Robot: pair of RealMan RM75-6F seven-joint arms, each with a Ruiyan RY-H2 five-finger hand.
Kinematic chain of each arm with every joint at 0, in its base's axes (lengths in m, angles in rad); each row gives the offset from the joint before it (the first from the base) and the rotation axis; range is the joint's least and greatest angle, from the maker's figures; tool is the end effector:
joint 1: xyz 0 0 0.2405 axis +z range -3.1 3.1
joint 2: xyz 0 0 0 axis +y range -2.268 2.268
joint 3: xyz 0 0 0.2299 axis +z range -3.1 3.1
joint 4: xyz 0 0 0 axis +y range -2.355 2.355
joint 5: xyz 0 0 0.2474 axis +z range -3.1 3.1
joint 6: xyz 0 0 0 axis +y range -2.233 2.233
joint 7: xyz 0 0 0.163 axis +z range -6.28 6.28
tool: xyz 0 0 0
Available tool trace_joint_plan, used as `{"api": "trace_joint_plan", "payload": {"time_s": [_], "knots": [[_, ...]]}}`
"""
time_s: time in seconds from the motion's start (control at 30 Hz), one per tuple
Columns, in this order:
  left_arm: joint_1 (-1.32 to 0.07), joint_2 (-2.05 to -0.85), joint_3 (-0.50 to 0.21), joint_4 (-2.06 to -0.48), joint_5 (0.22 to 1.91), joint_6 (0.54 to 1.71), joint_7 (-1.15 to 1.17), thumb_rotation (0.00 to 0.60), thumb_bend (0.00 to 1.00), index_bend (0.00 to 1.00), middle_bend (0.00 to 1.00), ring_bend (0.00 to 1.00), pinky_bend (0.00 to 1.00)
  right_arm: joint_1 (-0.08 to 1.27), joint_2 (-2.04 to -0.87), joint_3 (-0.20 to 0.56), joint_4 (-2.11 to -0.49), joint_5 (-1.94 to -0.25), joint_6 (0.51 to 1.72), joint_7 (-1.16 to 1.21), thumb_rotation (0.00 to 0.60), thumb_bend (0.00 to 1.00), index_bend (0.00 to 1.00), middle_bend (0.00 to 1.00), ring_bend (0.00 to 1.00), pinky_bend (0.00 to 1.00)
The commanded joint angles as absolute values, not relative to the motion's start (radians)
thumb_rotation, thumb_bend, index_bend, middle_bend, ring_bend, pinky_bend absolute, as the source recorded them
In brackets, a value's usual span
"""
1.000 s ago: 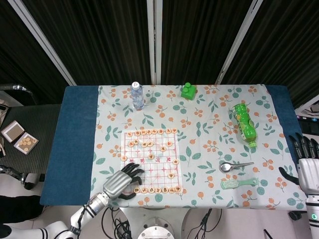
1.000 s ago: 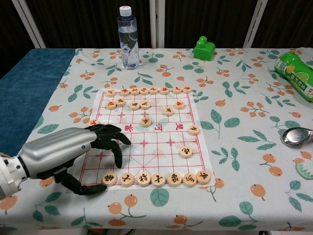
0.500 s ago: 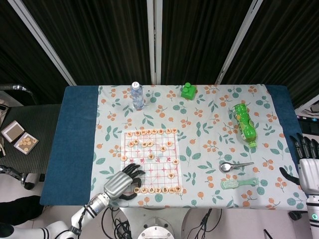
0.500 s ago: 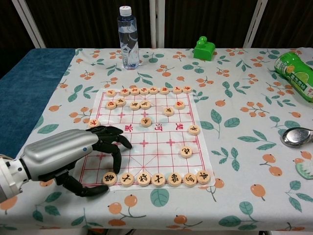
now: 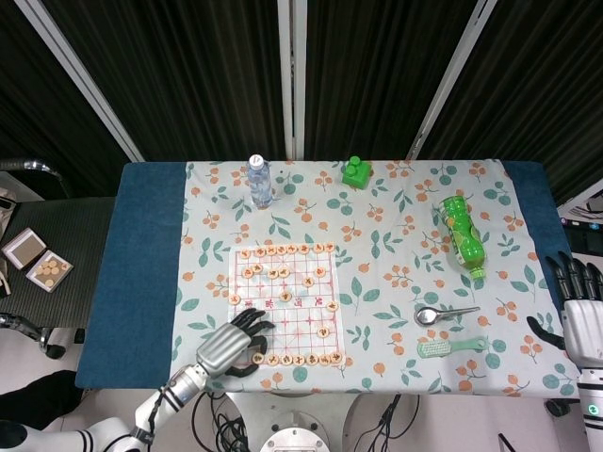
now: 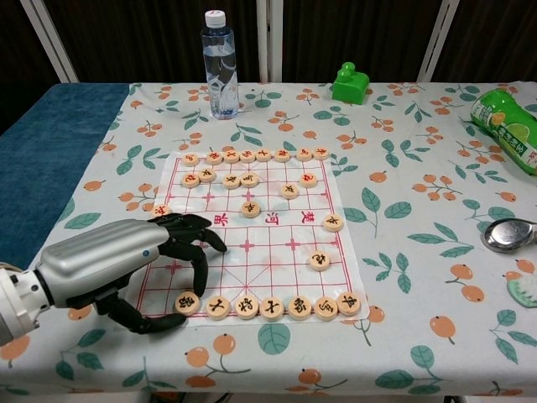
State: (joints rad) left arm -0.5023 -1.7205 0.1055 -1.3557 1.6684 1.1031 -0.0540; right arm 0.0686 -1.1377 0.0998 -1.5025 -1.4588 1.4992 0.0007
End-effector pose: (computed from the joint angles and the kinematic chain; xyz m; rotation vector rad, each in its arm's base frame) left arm -0.1502 0.2088 -0.1283 -2.1406 -1.1330 -1.1545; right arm -0.3283 -0.2094 0.1343 1.3190 -0.8142 0.8506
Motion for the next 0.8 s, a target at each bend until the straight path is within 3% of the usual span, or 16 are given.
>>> {"api": "trace_joint_plan", "payload": {"time_s": [0.03,0.37,0.53,0.8], "knots": [[-0.504,-1.718,0.105,-1.359,1.668,1.103,-0.055,0.600,0.31,0.49,0.16,0.00,0.00,0.070,-1.138,0.100,-1.502,-1.462,1.500,0.003,0.600,0.10,0.00,0.00,0.00,0.00],[-0.528,-1.676,0.077,-1.424,1.667,1.111,-0.058,0.600,0.31,0.49,0.16,0.00,0.00,0.068,-1.139,0.101,-1.498,-1.461,1.504,0.007,0.600,0.10,0.00,0.00,0.00,0.00],[-0.566,-1.659,0.019,-1.435,1.610,1.065,-0.091,0.600,0.31,0.50,0.16,0.00,0.01,0.058,-1.128,0.116,-1.508,-1.456,1.535,0.015,0.600,0.10,0.00,0.00,0.00,0.00],[-0.628,-1.716,-0.012,-1.400,1.582,0.986,-0.067,0.600,0.31,0.50,0.16,0.00,0.01,0.044,-1.108,0.131,-1.528,-1.467,1.583,0.024,0.600,0.10,0.00,0.00,0.00,0.00]]}}
